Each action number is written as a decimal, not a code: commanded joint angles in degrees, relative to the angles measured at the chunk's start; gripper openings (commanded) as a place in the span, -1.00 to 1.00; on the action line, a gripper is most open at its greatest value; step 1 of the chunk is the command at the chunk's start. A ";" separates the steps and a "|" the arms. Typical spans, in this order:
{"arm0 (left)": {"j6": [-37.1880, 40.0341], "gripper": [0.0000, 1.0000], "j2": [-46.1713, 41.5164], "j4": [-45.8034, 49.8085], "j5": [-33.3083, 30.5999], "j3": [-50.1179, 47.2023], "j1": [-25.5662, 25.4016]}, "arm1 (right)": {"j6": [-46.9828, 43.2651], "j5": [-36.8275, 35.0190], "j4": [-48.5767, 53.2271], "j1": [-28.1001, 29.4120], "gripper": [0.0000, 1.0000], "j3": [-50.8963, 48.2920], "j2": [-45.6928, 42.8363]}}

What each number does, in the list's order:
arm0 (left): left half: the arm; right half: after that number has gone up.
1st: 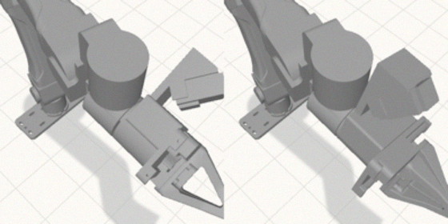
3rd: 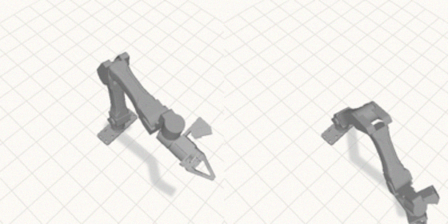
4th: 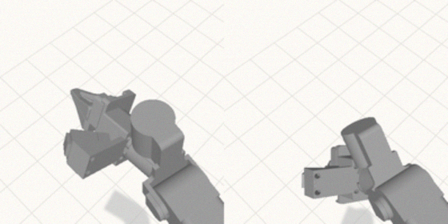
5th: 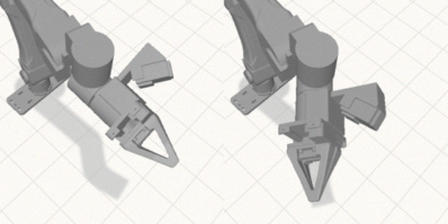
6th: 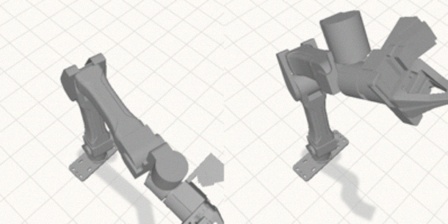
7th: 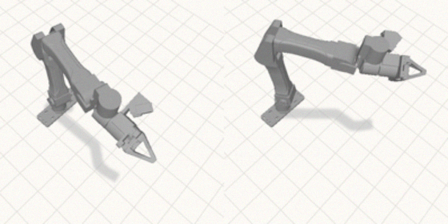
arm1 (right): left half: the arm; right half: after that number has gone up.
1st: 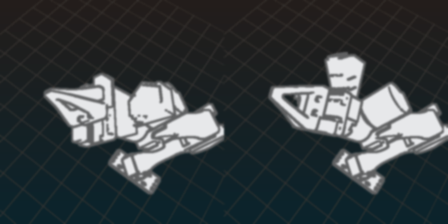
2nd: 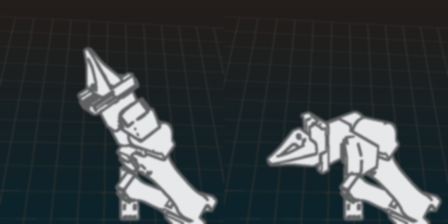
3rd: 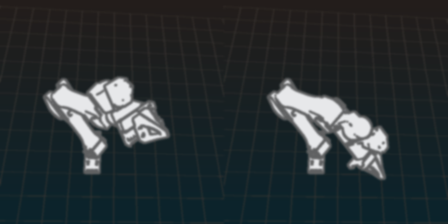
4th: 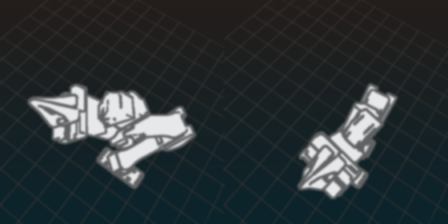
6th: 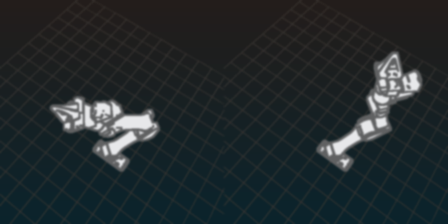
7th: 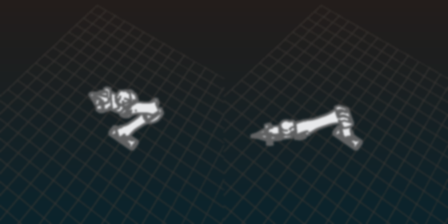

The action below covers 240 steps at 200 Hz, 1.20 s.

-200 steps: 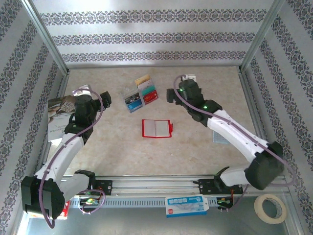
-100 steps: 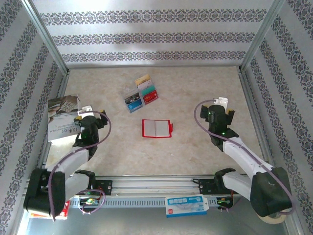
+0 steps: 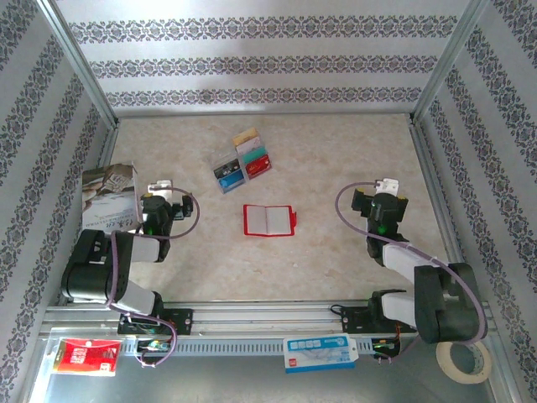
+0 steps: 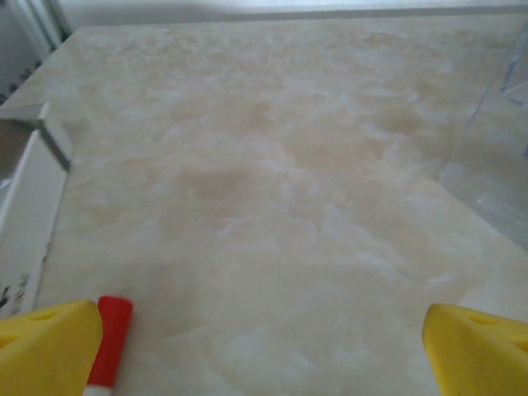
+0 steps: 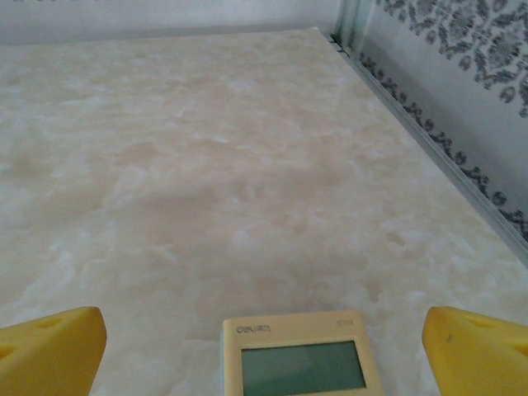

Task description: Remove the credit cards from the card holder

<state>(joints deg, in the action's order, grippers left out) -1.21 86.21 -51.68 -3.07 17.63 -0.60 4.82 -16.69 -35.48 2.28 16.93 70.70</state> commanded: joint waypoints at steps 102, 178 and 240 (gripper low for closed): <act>-0.02 1.00 4.93 -3.15 8.00 4.15 2.97 | -2.73 14.73 -22.07 -1.78 0.96 1.34 16.06; 1.21 1.00 4.93 -2.33 11.36 4.61 2.89 | -1.23 9.53 -19.36 -1.32 0.96 2.41 16.41; 1.32 1.00 5.17 -1.58 10.79 5.14 2.71 | -1.35 9.46 -19.27 -1.23 0.96 2.41 16.41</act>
<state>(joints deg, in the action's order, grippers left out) -0.99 91.15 -54.06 7.11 21.67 2.09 2.83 -6.59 -53.43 0.27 18.39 86.85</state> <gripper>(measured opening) 0.998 0.981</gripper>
